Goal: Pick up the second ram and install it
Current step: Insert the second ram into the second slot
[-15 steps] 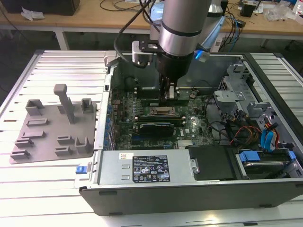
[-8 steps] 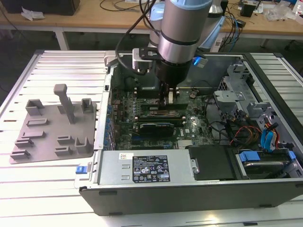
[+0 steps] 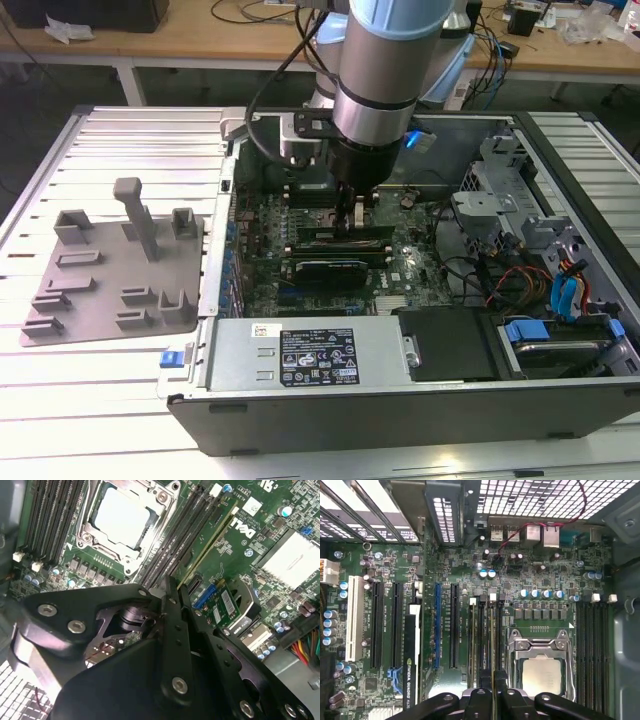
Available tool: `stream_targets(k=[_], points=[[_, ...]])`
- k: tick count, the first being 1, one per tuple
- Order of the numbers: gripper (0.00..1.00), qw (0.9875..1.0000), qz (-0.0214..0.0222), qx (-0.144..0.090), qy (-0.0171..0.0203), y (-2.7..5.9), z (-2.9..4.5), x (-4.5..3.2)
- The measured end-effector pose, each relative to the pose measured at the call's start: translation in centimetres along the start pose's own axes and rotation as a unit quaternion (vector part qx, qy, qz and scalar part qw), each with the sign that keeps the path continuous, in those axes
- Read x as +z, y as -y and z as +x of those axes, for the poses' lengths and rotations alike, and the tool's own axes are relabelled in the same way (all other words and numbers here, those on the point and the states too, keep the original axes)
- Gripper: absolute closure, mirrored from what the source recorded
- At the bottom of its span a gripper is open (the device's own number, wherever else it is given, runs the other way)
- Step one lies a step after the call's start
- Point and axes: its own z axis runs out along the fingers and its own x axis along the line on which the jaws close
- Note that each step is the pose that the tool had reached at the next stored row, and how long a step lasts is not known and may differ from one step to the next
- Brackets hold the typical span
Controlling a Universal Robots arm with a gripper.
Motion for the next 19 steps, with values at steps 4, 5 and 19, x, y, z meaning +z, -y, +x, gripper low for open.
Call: stream_targets(k=[4, 5, 19], points=[[0.89, 1.0, 0.0002, 0.003, -0.0001, 0.04, 0.05, 0.71], [0.89, 0.9999, 0.0011, 0.015, 0.0006, 0.05, 0.07, 0.94], [0.89, 0.9998, 0.0014, 0.019, 0.0008, -0.41, -0.24, 2.68]])
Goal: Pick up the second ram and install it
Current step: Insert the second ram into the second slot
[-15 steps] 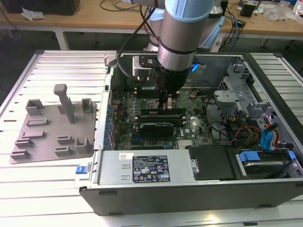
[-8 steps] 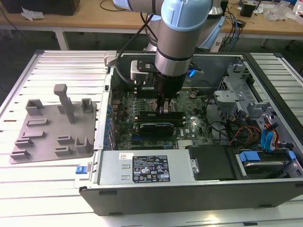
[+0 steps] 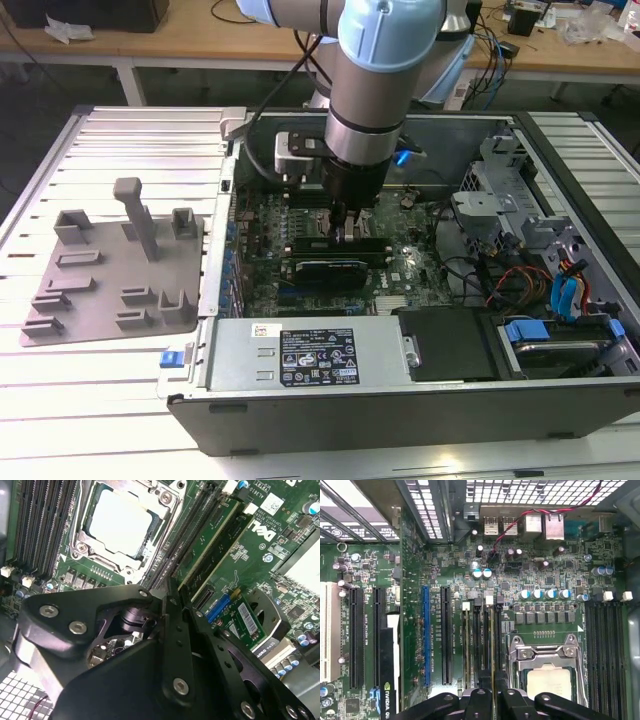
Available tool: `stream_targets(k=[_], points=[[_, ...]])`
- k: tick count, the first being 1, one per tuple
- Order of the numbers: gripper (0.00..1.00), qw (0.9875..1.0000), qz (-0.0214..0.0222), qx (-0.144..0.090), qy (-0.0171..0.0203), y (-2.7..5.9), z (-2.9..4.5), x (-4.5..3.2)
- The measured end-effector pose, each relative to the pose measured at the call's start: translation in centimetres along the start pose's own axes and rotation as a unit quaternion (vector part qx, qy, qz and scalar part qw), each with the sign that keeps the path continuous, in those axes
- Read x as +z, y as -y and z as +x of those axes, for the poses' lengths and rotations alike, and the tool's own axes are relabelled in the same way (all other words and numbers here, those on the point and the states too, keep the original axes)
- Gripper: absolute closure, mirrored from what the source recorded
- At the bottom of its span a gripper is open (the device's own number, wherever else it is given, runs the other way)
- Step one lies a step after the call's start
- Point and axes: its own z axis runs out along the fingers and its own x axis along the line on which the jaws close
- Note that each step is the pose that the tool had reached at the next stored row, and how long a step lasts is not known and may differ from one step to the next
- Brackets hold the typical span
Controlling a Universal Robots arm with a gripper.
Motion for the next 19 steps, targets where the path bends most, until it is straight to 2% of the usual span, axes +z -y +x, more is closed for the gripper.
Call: stream_targets(k=[4, 15, 19], points=[[0.89, 1.0, 0.0, 0.0, 0.0, 0.01, -0.16, 0.34], [0.89, 1.0, -0.0001, -0.001, -0.0001, 0.01, 0.0, 0.33], [0.89, 1.0, -0.0004, -0.005, -0.0003, 0.0, -0.17, 0.48]])
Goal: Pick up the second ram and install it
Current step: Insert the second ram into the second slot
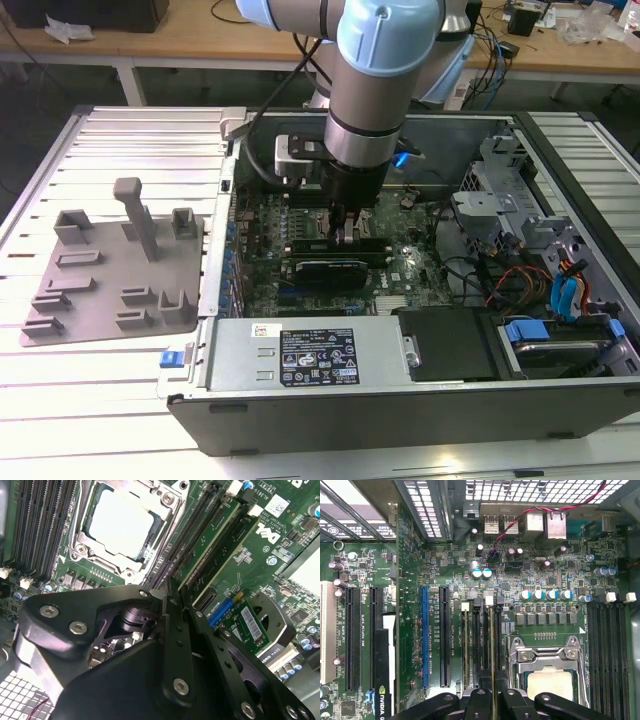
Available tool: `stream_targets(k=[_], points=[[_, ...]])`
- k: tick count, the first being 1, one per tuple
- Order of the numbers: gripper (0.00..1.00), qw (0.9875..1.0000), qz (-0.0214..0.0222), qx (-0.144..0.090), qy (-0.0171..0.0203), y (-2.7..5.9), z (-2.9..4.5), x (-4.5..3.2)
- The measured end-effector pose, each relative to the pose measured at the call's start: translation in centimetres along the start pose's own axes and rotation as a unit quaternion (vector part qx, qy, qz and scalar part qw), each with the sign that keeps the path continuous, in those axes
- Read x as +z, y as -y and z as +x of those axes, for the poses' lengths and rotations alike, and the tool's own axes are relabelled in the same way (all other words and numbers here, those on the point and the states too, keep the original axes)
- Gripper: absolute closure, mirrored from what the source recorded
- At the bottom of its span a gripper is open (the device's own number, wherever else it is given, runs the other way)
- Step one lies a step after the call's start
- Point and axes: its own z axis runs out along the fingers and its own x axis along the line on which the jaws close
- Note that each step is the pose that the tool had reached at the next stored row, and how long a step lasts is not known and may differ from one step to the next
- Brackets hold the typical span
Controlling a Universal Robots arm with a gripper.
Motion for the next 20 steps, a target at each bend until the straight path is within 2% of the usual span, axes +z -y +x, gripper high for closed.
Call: stream_targets(k=[8, 11, 20], points=[[0.89, 1.0, -0.0001, -0.004, -0.0002, -0.08, -0.01, 0.06], [0.89, 0.9999, -0.001, -0.016, -0.0008, -0.09, -0.01, 0.06], [0.89, 0.9999, -0.001, -0.016, 0.0001, 0.03, 0.18, 0.4]])
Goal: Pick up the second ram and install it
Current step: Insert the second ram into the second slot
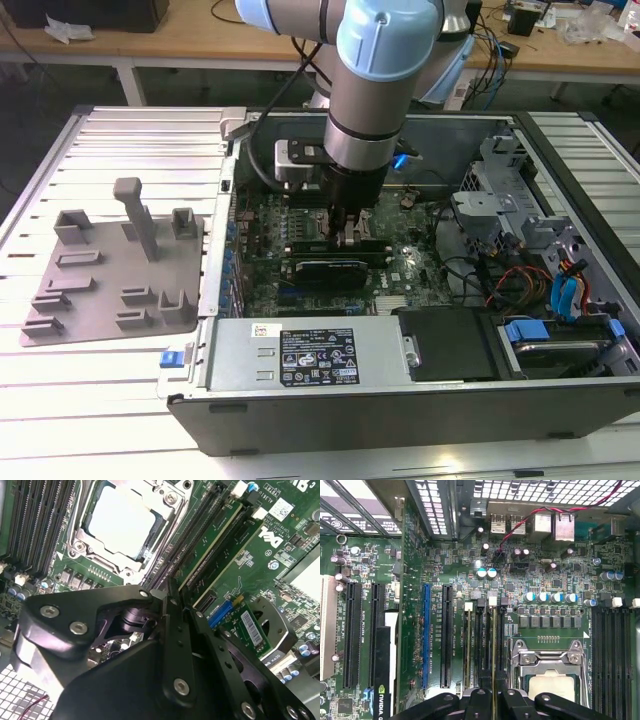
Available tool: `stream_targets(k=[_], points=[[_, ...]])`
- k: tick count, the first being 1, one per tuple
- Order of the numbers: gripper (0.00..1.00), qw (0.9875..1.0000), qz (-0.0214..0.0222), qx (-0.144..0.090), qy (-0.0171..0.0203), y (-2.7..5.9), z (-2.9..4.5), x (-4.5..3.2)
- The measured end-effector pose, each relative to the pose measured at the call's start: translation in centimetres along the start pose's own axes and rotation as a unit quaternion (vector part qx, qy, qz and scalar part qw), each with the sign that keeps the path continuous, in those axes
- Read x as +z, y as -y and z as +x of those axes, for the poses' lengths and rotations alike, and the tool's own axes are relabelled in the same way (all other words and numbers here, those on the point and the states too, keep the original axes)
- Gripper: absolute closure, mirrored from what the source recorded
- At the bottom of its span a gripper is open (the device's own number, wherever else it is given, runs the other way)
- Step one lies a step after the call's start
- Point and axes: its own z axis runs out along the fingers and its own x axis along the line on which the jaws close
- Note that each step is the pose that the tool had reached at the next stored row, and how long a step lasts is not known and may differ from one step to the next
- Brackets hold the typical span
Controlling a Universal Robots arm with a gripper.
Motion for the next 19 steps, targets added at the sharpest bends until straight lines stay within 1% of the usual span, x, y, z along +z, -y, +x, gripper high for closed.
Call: stream_targets(k=[2, 5, 6, 7, 8, 9, 10, 11, 12, 14, 15, 19], points=[[0.89, 1.0, 0.0, 0.0, 0.0, 0.11, 0.02, 0.19], [0.87, 1.0, 0.0001, 0.0, 0.0001, 0.14, 0.01, 0.22], [0.87, 1.0, 0.0001, 0.0, -0.0004, 0.14, 0.01, 0.23], [0.81, 1.0, 0.0001, 0.0, -0.0012, 0.13, 0.01, 0.2], [0.81, 1.0, 0.0001, 0.0, -0.0019, 0.11, -0.01, -0.08], [0.81, 1.0, 0.0001, 0.0, -0.0024, 0.09, -0.05, -0.53], [0.81, 1.0, 0.0, 0.0, -0.0041, 0.03, -0.17, -1.42], [0.81, 1.0, 0.0, 0.0, -0.0053, 0.01, -0.26, -1.87], [0.81, 1.0, 0.0, 0.0, -0.0093, -0.03, -0.55, -2.77], [0.82, 0.9999, 0.0, 0.001, -0.0141, -0.09, -0.83, -3.73], [0.92, 0.9998, 0.0001, 0.001, -0.0176, -0.12, -0.95, -4.37], [0.92, 0.9998, 0.0001, 0.001, -0.0175, -0.13, -0.95, -4.39]])
